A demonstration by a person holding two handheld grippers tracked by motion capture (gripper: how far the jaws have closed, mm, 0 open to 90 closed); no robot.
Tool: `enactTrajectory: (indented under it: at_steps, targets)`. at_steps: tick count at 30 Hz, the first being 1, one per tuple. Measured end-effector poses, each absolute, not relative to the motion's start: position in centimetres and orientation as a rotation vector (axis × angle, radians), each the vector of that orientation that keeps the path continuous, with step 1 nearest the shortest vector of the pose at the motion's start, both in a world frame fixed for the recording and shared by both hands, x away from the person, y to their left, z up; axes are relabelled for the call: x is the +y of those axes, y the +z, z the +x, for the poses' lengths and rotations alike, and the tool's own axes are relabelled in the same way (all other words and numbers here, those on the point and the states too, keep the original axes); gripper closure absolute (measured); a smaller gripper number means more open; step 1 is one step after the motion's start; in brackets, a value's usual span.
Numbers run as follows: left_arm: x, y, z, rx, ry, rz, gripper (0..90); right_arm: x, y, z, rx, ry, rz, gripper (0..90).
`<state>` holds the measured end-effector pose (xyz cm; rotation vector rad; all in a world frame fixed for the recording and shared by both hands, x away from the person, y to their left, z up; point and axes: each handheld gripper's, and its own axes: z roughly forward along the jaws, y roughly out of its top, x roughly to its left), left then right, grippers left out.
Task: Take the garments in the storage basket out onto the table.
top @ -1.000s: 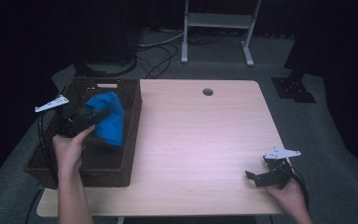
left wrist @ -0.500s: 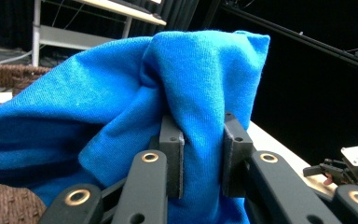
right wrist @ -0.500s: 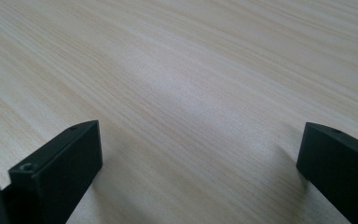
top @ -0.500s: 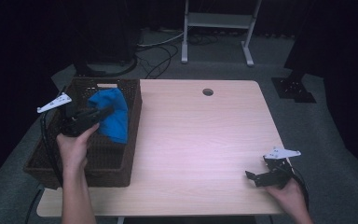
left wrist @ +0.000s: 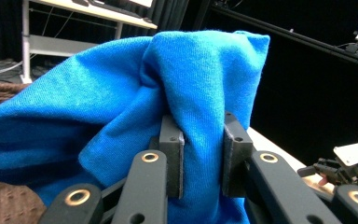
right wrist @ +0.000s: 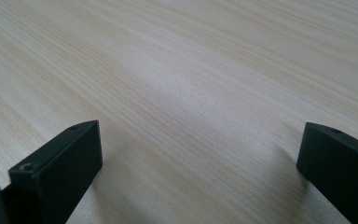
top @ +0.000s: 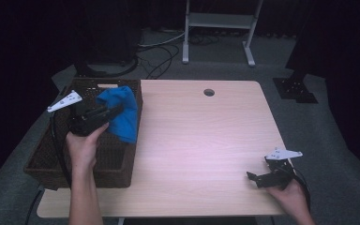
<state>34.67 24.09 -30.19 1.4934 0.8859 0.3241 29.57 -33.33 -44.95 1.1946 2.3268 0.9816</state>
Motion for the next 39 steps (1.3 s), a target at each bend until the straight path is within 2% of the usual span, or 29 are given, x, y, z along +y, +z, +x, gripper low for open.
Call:
enactTrajectory:
  at_steps: [39]
  targets:
    - [17.1,-30.2,35.6,0.779,0.323,1.506,74.7,-33.3,-44.9,29.6,2.334,0.985,1.186,0.0]
